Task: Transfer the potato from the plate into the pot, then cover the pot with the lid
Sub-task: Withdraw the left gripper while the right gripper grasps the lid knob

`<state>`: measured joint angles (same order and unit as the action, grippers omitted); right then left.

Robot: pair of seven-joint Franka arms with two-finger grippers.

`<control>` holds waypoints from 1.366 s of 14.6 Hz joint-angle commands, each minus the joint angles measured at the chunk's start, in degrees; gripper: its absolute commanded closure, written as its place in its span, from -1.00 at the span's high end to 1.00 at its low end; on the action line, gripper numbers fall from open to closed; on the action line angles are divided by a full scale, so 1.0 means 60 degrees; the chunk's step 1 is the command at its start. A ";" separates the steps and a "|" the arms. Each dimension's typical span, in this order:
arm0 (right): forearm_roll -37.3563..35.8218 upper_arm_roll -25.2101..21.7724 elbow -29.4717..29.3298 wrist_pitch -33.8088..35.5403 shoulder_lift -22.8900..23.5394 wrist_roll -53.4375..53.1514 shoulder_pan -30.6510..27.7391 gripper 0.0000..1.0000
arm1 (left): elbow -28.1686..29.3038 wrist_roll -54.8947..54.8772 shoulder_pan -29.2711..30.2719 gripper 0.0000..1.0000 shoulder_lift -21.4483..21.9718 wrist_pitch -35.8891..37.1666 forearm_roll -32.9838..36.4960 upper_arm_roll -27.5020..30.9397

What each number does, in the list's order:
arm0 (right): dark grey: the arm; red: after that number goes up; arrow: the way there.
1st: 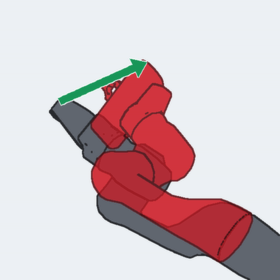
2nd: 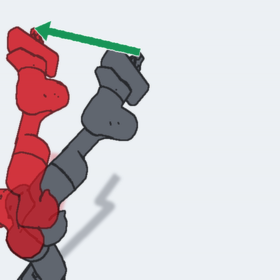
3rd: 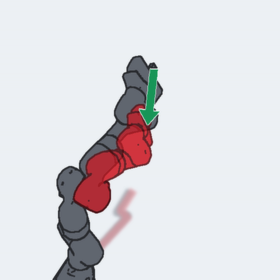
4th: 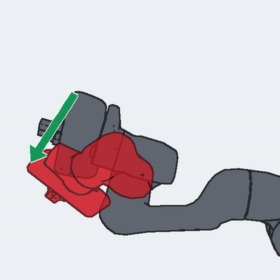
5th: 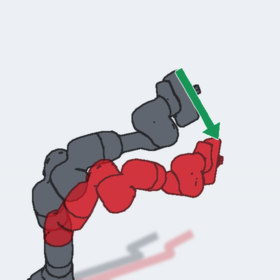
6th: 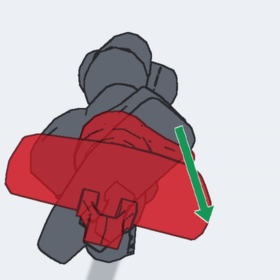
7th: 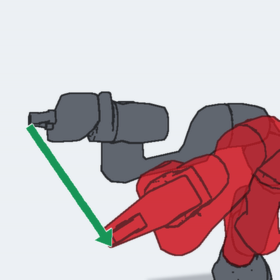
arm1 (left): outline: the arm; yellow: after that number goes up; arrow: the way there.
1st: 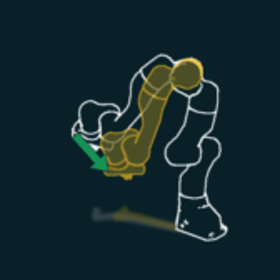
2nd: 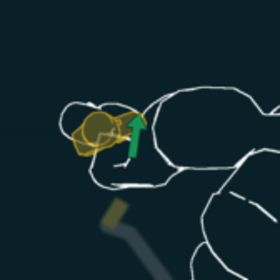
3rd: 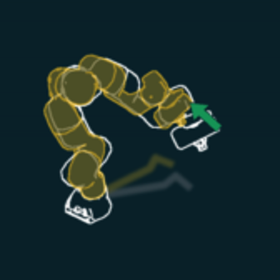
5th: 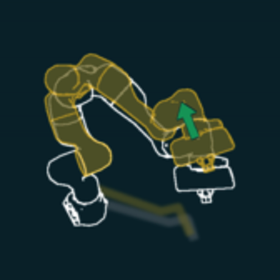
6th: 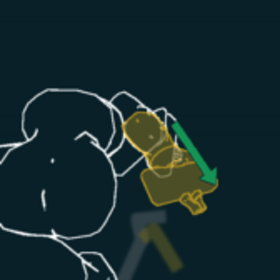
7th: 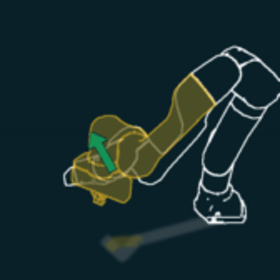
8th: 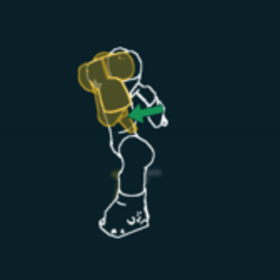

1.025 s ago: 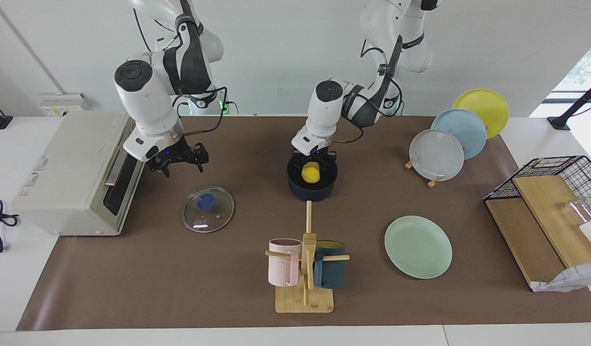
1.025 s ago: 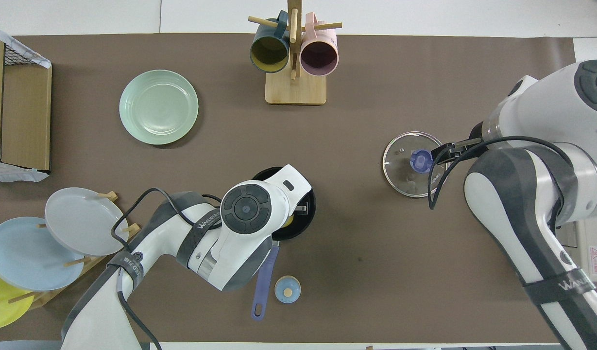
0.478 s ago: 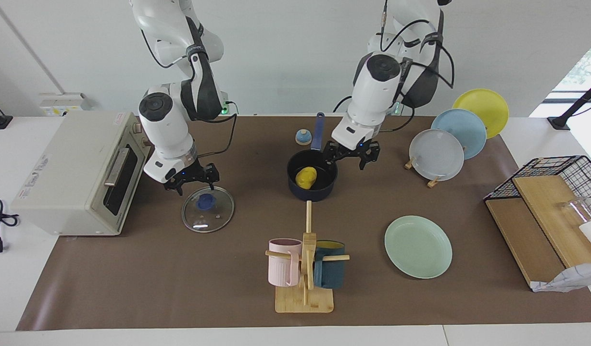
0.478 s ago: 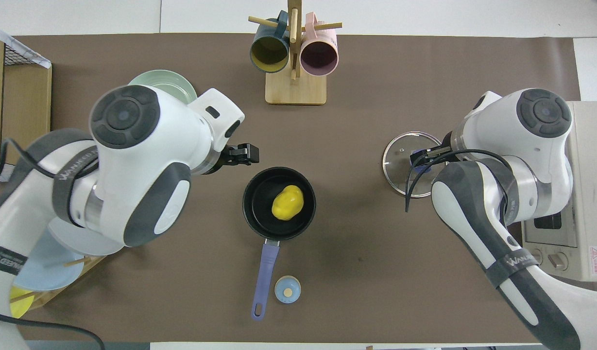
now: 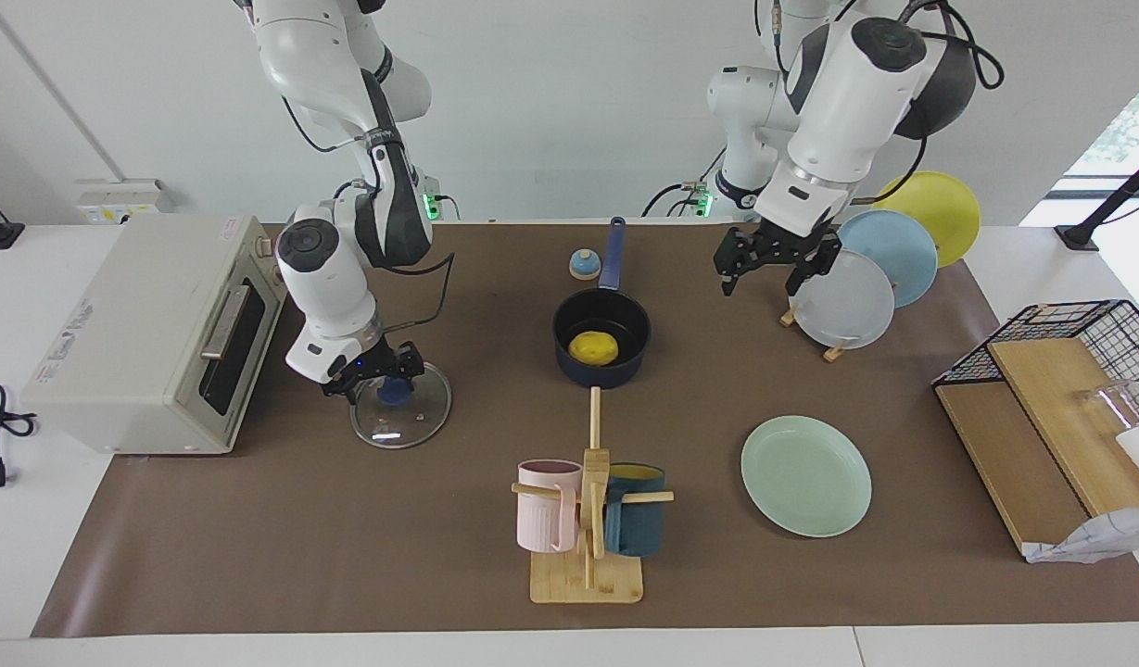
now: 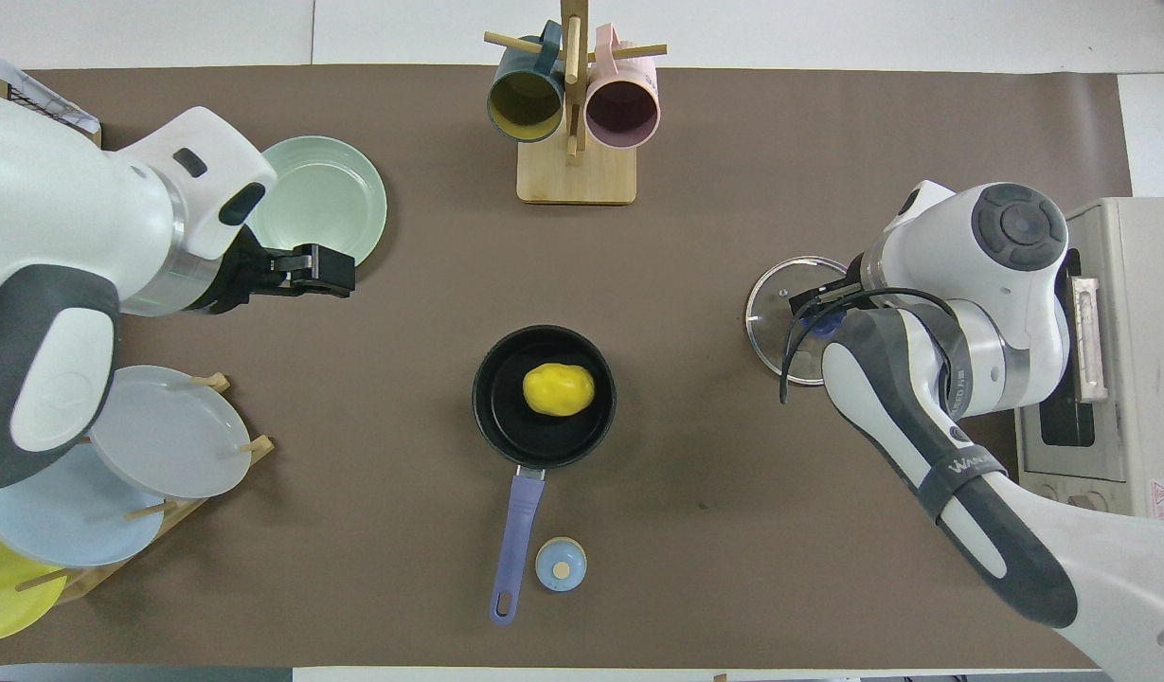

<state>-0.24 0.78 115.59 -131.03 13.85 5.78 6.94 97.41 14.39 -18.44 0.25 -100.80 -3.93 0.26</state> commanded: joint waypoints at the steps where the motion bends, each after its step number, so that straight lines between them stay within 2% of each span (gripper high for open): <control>1: 0.0129 0.0045 0.0056 -0.0135 0.0051 0.0267 -0.0116 1.00 | -0.0165 -0.1090 0.0611 1.00 0.0163 0.0700 0.0025 -0.0073; 5: 0.0129 0.0045 -0.0061 0.0026 0.0065 0.0223 -0.0058 1.00 | -0.0180 -0.2279 0.1255 1.00 0.0179 0.0819 0.0040 -0.0087; 12: 0.0173 0.0045 0.0056 0.0260 0.0007 0.0223 0.0089 1.00 | -0.0239 -0.3028 0.2032 1.00 0.0178 0.0804 0.0435 -0.0087; 15: 0.0173 0.0046 0.0056 0.0319 -0.0008 0.0252 0.0104 1.00 | -0.0239 -0.3013 0.2048 1.00 0.0251 0.0935 0.0436 -0.0014; 20: 0.0173 0.0045 0.0114 0.0232 -0.0008 0.0326 0.0089 1.00 | -0.0209 -0.2926 0.2048 1.00 0.0749 0.1887 0.0450 0.0001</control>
<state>-0.24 0.94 115.58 -129.90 14.29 5.85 7.87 96.23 -3.05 -6.44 3.05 -92.03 -2.45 0.38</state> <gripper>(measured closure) 0.000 0.000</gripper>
